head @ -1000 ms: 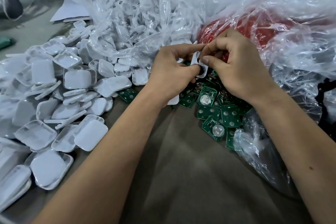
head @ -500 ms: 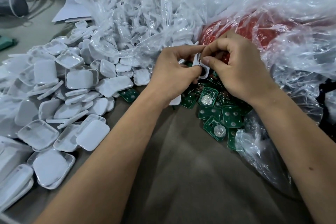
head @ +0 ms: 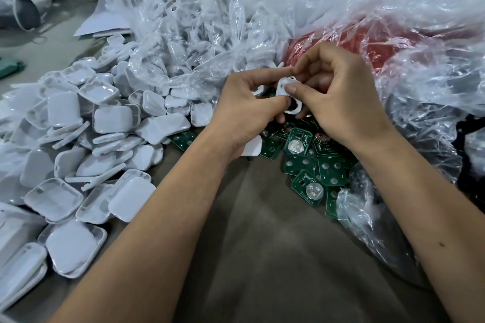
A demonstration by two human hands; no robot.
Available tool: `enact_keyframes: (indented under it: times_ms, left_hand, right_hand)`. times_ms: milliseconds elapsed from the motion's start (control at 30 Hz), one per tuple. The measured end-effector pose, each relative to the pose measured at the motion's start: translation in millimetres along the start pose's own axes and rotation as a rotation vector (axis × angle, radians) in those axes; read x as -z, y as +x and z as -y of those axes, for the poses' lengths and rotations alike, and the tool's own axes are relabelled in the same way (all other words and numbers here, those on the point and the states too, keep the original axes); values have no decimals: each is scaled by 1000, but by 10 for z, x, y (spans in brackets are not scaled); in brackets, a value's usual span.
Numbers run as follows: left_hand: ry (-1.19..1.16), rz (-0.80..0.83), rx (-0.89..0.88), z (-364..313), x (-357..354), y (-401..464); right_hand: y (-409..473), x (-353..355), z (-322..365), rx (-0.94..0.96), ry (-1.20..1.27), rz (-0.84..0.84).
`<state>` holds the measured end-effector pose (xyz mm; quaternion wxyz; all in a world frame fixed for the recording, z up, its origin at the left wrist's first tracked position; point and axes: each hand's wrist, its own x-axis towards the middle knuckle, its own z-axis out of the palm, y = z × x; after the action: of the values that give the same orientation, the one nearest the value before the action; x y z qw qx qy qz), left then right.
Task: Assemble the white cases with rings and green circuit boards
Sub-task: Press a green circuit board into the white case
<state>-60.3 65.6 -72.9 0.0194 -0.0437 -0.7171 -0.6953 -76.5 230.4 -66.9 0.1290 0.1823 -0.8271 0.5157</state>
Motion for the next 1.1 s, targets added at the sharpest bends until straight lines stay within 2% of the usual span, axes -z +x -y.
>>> enact_keyframes:
  times_ms: [200,367,533,600,767,933,1100]
  left_hand:
    - [8,-8,-44,14,-15,-5]
    - [-21,-37,-88,3,-31,0]
    - [-79,-30,-77,11,-72,-20]
    - [-174,25,-25,2,-45,-17]
    - [-600,239,204,-95,-2,-31]
    - [-718,302,260,-116,-40,-49]
    - [-795,298,263,-105,-60,-60]
  right_hand:
    - [17,20,-13,-68,97,-29]
    - [-6,-6,30,-290,285,-12]
    - [15,27,66,-330,322,-5]
    - [18,68,88,-355,395,12]
    - [43,212,154,-418,552,81]
    - [43,271,197,-382,574,93]
    - [44,249,192,-349,524,1]
